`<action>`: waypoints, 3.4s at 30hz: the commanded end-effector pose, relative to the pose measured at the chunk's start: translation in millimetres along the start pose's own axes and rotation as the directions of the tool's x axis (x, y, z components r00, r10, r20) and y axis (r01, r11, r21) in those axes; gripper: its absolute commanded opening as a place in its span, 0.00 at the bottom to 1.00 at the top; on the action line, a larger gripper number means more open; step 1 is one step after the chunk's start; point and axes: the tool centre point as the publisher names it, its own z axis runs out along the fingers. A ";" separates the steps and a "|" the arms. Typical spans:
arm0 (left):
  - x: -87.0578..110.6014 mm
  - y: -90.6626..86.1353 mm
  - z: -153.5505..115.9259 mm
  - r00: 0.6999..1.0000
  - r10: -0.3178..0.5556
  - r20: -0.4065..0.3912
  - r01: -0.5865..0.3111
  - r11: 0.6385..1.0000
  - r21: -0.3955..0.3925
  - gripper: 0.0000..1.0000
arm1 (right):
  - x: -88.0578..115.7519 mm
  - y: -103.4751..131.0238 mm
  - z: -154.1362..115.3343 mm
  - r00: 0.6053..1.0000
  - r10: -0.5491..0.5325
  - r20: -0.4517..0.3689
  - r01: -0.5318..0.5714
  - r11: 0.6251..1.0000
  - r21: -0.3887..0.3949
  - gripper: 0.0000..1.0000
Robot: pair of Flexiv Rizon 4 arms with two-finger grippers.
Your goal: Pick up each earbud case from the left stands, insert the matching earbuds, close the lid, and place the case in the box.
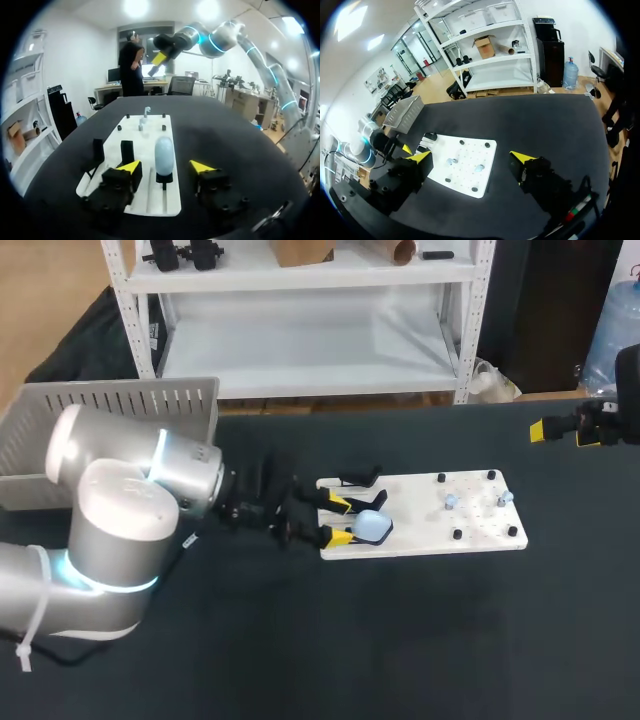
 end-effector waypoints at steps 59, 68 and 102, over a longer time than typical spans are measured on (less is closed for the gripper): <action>4.4 4.4 34.1 1.000 -0.016 0.004 0.016 0.999 0.035 0.55 | 0.2 -0.3 0.1 1.000 -0.001 0.000 0.001 1.000 -0.001 1.00; 3.9 5.4 34.5 1.000 -0.022 0.007 0.022 0.999 0.031 0.51 | 0.2 -0.3 0.1 1.000 -0.001 0.000 0.001 1.000 -0.001 1.00; -8.0 -3.2 13.9 0.998 0.001 0.063 -0.004 0.999 0.042 0.00 | 0.2 -0.3 0.1 1.000 -0.001 0.000 0.001 1.000 -0.001 1.00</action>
